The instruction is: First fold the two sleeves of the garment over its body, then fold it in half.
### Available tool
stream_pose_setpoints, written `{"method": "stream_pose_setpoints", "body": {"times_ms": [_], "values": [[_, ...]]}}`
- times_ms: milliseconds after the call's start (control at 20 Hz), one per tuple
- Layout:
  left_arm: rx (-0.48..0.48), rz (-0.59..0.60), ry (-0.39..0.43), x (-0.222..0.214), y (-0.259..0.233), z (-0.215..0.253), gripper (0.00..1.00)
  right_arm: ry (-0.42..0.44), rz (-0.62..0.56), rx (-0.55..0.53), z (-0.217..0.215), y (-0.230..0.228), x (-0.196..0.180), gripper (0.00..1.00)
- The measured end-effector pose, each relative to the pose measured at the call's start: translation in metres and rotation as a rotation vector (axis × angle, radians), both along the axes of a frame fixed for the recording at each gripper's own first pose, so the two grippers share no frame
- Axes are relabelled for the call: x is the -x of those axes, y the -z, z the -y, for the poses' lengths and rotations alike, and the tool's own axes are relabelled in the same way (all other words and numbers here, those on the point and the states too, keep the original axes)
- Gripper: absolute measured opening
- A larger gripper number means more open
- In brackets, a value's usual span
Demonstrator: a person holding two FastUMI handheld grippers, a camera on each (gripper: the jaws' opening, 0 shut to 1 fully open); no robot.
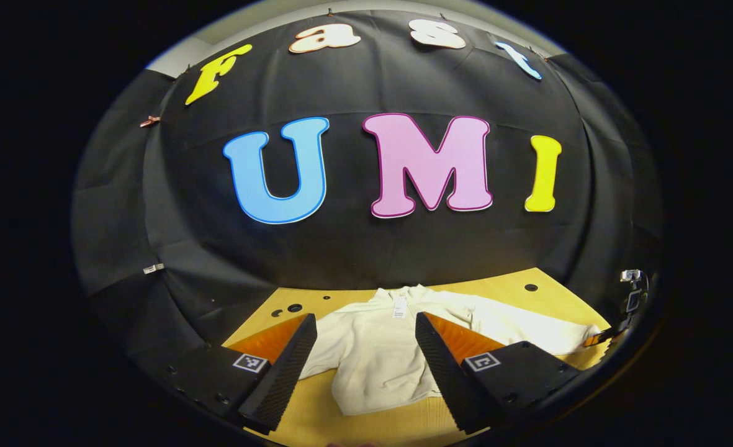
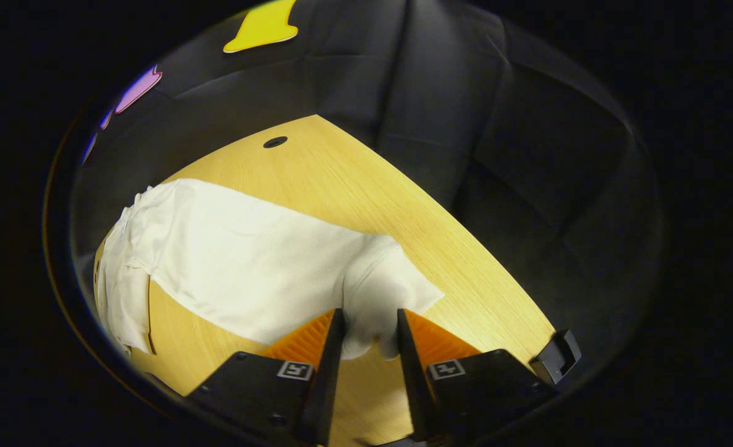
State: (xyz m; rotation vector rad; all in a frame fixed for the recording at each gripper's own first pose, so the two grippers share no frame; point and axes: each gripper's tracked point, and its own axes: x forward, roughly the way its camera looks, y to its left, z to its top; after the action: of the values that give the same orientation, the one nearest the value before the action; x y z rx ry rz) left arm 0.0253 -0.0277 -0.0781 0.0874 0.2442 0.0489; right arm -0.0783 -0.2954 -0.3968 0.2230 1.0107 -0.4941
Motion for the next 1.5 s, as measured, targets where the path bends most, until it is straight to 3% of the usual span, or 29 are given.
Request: {"method": "stream_pose_setpoints", "body": {"times_ms": [50,300,500,650,850,1100,1500], "values": [[-0.005,0.002,0.002,-0.002,0.000,-0.003,0.99,-0.002,0.003,0.017,0.001,-0.001,-0.002,0.36],[0.010,-0.018,-0.009,-0.007,0.008,-0.018,0.99,0.020,0.022,-0.066,-0.004,0.001,-0.013,0.13],[0.028,-0.032,-0.022,-0.005,0.013,-0.031,0.99,0.001,0.033,-0.034,0.001,-0.015,-0.022,0.13],[0.047,-0.010,0.005,-0.002,0.008,-0.036,0.99,-0.010,0.095,0.009,-0.004,-0.052,-0.048,0.13],[0.072,0.007,-0.001,0.001,0.008,-0.057,0.99,-0.094,0.174,0.064,-0.021,-0.107,-0.092,0.13],[0.083,0.001,-0.071,0.011,0.014,-0.095,0.99,-0.205,0.265,0.087,-0.064,-0.154,-0.162,0.13],[0.082,-0.008,-0.171,0.025,0.025,-0.152,0.99,-0.430,0.346,0.064,-0.184,-0.184,-0.263,0.12]]}}
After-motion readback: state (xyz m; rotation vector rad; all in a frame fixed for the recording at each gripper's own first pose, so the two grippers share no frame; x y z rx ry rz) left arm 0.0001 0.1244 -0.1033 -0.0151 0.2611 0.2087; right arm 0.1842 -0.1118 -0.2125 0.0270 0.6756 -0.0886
